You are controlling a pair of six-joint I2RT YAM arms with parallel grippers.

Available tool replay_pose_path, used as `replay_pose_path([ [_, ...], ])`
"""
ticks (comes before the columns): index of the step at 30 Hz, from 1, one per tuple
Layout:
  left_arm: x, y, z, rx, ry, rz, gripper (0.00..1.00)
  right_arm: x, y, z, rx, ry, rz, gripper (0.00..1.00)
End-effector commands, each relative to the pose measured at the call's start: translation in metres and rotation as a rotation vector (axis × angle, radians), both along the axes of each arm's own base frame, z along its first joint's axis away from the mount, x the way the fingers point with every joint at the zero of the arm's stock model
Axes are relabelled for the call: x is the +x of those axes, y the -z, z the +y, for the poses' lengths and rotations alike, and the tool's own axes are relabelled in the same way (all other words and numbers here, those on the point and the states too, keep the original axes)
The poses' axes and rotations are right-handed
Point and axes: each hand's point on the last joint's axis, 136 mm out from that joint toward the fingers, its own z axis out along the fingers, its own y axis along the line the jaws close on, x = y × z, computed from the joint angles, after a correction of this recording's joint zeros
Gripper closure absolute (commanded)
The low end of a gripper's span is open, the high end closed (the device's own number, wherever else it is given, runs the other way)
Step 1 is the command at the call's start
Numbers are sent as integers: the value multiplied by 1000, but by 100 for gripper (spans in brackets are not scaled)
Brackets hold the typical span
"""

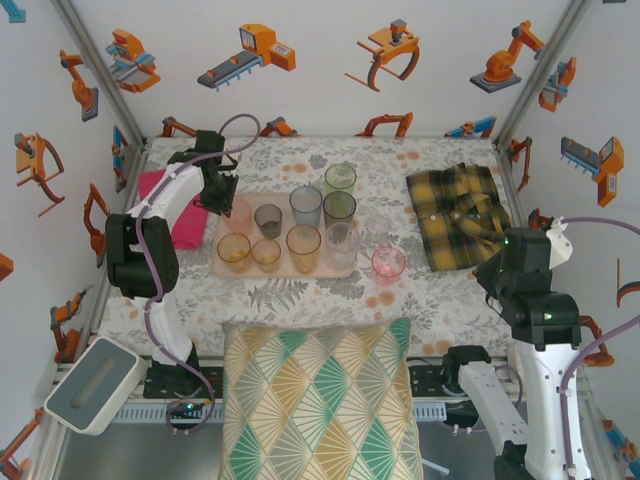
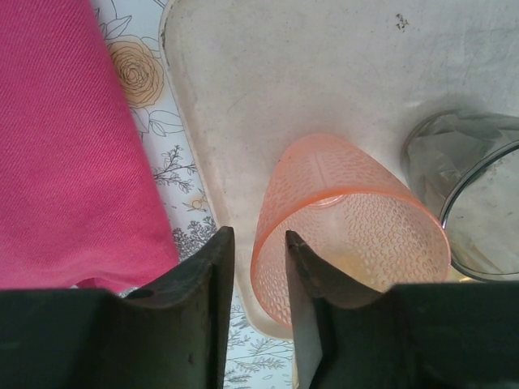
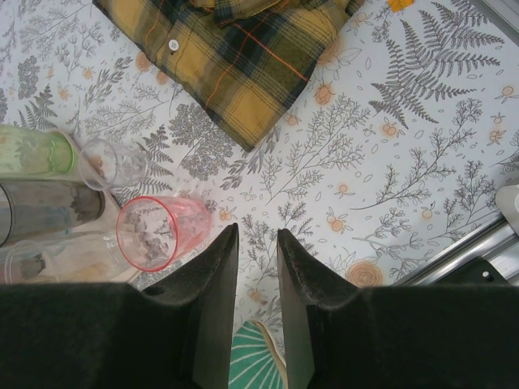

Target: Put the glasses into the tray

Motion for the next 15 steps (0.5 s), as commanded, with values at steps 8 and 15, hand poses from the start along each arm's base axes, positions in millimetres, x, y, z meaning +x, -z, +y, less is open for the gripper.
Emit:
replay_pose_path([
  [8,3,-62,0,-16,8,-82,40,4,0,1,8,0,-25,72],
  [15,-16,-149,-33,-28,94,-214,32,4,-2,0,8,1,-40,72],
])
